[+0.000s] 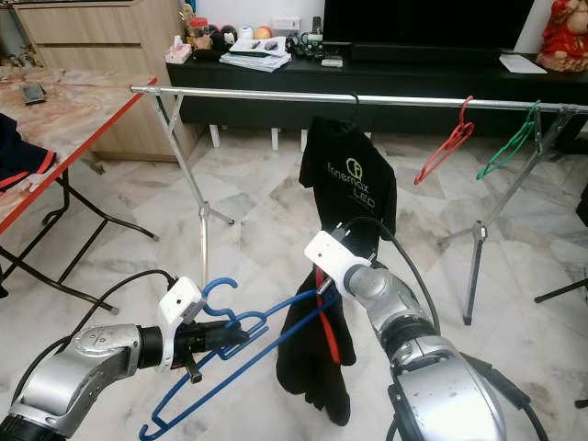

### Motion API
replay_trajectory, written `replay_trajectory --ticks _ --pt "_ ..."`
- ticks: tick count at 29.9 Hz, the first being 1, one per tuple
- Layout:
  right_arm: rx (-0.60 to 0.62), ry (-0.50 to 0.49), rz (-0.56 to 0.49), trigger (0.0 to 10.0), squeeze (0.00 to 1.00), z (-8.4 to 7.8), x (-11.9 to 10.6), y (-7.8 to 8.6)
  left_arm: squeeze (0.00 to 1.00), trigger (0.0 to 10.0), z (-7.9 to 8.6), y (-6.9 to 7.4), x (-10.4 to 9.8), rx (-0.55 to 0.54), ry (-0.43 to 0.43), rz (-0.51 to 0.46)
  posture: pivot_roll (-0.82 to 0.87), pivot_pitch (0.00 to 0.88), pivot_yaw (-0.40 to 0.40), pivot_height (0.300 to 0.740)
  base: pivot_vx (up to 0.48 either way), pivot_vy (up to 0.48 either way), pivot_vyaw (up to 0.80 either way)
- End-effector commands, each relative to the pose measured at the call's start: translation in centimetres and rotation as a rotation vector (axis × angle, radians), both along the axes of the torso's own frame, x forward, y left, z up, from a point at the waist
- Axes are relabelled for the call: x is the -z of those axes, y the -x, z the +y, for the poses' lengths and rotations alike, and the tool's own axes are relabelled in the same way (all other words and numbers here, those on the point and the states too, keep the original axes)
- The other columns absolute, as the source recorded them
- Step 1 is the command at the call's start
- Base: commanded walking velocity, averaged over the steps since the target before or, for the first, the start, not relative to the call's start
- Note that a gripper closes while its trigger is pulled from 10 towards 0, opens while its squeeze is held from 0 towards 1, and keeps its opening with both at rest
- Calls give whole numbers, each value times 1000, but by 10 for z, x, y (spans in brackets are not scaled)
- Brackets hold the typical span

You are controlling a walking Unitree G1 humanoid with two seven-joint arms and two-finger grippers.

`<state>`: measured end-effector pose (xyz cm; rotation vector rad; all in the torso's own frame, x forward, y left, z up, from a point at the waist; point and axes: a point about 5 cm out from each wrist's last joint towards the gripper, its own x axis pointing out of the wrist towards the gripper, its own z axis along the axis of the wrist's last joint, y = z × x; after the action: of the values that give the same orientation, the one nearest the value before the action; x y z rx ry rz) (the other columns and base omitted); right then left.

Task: Hang hanger

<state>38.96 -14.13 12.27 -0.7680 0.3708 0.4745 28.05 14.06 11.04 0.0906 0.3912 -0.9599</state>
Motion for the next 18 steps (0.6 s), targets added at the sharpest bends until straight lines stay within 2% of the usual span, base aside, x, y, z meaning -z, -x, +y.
replay_trajectory --ticks 1,4,8,18 --pt "-17 3 -64 10000 0 4 -17 -7 0 10000 7 -2 4 -28 -66 -5 66 70 6 740 0 0 0" --pt "8 12 -62 10000 0 -2 -16 -7 0 10000 16 -7 7 -97 -112 -28 67 72 5 740 0 0 0" --pt "5 18 -58 10000 0 -2 -15 -7 0 10000 22 -12 5 -159 -109 -57 68 74 5 740 0 0 0" --pt "-35 20 -11 10000 0 3 -6 -2 0 10000 9 -16 -2 -150 -37 -102 68 74 3 740 0 0 0"
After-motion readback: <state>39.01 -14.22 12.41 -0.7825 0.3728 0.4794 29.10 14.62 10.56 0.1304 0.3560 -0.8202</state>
